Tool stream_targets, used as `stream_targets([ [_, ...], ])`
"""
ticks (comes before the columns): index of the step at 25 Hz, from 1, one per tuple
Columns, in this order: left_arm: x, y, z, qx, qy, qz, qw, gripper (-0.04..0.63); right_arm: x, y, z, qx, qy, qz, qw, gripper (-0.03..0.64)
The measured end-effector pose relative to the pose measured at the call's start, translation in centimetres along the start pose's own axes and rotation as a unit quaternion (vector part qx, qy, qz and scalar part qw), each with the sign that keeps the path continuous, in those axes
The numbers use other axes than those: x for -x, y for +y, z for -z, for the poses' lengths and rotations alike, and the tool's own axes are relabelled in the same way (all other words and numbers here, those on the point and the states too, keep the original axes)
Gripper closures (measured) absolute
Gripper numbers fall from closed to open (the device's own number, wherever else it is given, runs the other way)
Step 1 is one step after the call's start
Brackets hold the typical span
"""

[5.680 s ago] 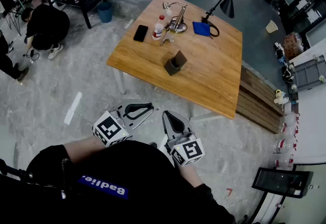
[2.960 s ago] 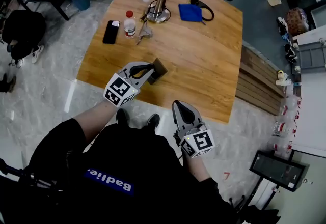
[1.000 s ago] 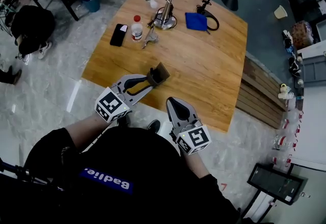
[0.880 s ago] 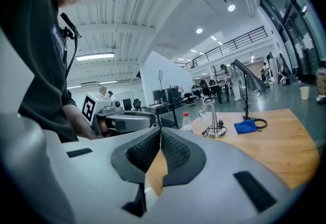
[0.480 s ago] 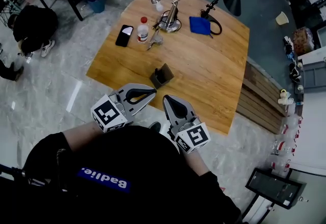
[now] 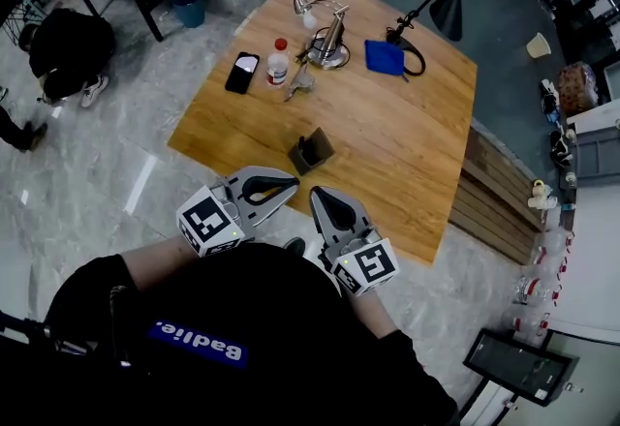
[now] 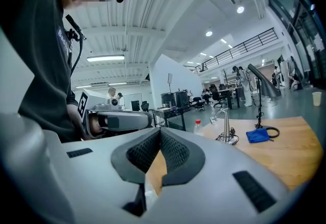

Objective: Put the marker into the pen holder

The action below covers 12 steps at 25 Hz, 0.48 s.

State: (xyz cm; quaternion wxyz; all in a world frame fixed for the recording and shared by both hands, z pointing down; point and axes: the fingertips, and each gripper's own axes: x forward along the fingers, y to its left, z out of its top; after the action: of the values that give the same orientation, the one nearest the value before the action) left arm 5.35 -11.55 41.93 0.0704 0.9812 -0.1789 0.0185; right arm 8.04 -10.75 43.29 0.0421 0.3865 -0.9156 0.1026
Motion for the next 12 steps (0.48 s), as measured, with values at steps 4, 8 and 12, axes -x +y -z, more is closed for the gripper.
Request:
stream_targets([
  [4,0.05,0.02,-0.13,-0.001,-0.003,-0.001,1.0,0.586,-0.04,0.03,-0.04,0.001,0.001,-0.003,1.0,0.612],
  [8,0.27,0.03,0.15,0.0,0.004,-0.003,1.0,0.586,-0.11,0.11,0.05,0.001,0.004,-0.005,1.0,0.612],
  [12,0.45,0.24,0.23,-0.001,0.005,-0.008,1.0,0.586,-0.14,0.18,0.17,-0.001,0.005,-0.005,1.0,0.612],
])
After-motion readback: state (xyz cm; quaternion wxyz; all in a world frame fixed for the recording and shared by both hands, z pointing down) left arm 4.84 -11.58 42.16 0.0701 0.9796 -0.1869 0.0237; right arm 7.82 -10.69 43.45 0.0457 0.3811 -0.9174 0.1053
